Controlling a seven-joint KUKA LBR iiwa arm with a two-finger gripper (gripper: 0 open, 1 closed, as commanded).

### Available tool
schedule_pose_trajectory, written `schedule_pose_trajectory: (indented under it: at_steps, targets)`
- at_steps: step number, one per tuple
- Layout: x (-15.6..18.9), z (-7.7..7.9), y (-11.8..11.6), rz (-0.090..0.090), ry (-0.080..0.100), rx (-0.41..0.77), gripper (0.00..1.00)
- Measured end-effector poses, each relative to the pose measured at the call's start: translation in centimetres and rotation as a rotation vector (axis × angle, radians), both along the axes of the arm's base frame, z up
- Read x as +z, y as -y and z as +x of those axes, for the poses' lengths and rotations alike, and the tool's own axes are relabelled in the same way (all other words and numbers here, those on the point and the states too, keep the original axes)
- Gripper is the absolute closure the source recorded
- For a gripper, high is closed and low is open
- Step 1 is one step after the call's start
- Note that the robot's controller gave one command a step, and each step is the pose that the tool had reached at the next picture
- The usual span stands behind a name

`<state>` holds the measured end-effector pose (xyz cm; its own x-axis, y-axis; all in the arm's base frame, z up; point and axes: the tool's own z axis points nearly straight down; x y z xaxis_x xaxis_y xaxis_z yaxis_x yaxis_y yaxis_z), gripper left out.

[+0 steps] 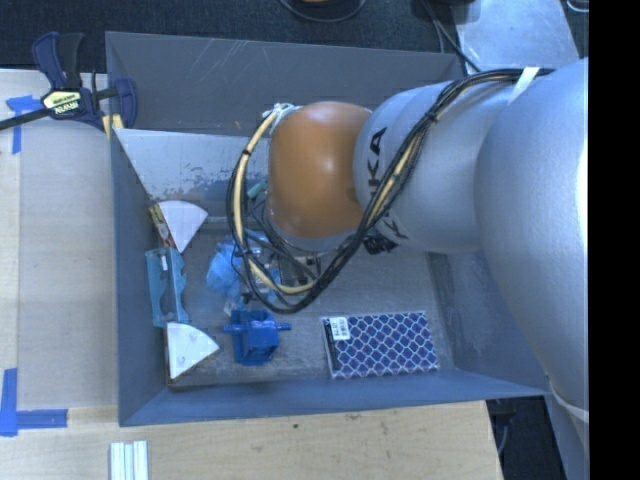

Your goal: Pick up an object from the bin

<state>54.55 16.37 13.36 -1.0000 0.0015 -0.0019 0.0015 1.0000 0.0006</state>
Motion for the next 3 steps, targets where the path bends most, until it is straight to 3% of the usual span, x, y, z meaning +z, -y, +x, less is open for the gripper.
schedule_pose_trajectory:
  at_steps: [1, 3]
  targets:
    - [0.0, 0.0, 0.0, 0.0, 0.0, 0.0, 0.0]
    - [0.0, 0.0, 0.01, 0.0, 0.0, 0.0, 0.0]
